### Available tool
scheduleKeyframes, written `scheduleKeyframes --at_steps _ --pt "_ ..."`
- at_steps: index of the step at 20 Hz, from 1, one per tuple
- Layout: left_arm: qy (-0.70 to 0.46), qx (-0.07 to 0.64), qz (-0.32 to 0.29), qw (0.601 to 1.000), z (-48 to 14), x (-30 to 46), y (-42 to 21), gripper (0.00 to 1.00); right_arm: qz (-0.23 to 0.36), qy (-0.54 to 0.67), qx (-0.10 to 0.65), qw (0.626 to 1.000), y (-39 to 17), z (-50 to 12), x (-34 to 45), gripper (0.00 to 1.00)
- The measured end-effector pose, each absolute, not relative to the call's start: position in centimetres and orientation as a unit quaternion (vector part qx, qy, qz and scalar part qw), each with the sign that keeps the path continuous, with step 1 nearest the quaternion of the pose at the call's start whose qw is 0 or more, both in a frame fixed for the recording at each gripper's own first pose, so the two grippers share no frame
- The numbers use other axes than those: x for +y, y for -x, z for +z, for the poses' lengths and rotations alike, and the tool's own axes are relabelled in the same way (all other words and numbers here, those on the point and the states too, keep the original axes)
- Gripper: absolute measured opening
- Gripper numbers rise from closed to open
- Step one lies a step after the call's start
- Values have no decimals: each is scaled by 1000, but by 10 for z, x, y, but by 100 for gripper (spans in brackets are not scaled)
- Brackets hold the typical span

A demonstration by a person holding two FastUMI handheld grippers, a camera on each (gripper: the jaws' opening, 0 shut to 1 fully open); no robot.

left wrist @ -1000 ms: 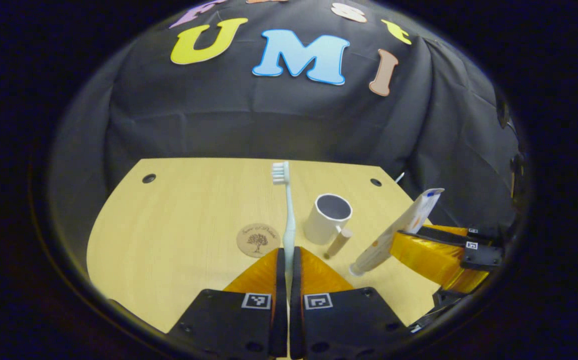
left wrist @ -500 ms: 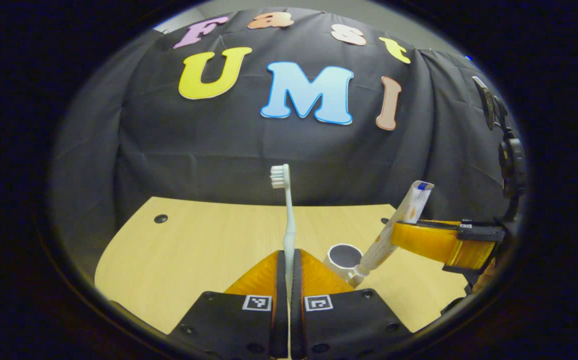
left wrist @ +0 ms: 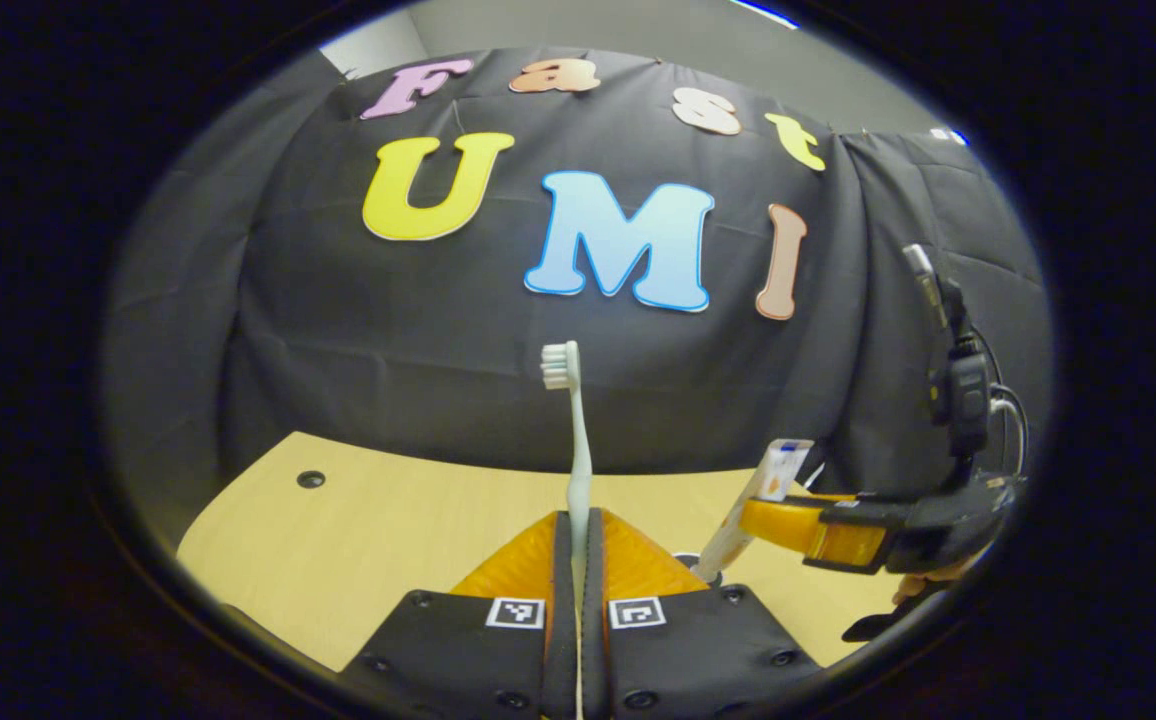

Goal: Put the toothbrush and toothpaste on the desktop into the cup, then pick up the cup and place it on the coaster on the desktop.

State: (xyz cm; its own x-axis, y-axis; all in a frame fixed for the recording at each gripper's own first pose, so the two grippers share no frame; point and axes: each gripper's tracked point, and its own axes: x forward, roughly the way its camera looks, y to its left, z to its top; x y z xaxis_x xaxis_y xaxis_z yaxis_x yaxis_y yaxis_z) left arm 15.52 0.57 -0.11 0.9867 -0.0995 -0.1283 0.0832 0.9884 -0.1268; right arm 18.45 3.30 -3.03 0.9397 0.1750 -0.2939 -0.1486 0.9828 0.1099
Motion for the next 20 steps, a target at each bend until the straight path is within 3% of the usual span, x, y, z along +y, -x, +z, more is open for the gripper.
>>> scheduleKeyframes --at_steps 16,18,20 --pt "71 81 -42 993 -9 2 -160 9 72 20 250 965 -227 -119 32 35" --pt "74 84 -41 993 -14 1 -159 9 76 25 241 967 -225 -113 31 49" --pt "79 88 -41 992 -18 1 -160 9 73 29 232 970 -221 -105 28 48"
